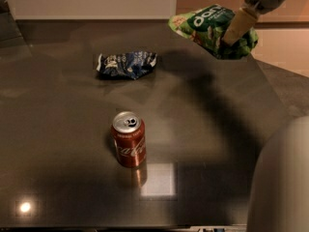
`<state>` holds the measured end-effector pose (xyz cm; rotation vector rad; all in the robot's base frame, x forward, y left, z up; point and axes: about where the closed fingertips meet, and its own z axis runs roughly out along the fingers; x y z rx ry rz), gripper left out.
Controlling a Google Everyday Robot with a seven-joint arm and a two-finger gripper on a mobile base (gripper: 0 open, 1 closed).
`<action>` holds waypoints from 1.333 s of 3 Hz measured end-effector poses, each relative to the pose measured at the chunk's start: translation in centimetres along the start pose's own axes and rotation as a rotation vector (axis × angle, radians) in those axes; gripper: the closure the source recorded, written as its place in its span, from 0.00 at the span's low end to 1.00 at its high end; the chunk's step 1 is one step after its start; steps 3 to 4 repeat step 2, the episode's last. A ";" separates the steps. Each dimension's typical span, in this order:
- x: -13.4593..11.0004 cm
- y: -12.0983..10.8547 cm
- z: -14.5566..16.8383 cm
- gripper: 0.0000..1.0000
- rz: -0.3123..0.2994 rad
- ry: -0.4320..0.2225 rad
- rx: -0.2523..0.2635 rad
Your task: Pick green rice chip bag
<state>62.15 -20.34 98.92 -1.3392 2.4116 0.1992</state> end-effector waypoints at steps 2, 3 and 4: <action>-2.6 0.5 -1.3 1.00 -0.053 -0.068 0.026; -2.6 0.5 -1.3 1.00 -0.053 -0.068 0.026; -2.6 0.5 -1.3 1.00 -0.053 -0.068 0.026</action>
Offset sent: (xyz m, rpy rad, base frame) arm -0.0056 0.0138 0.0185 0.0184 -0.0337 0.0463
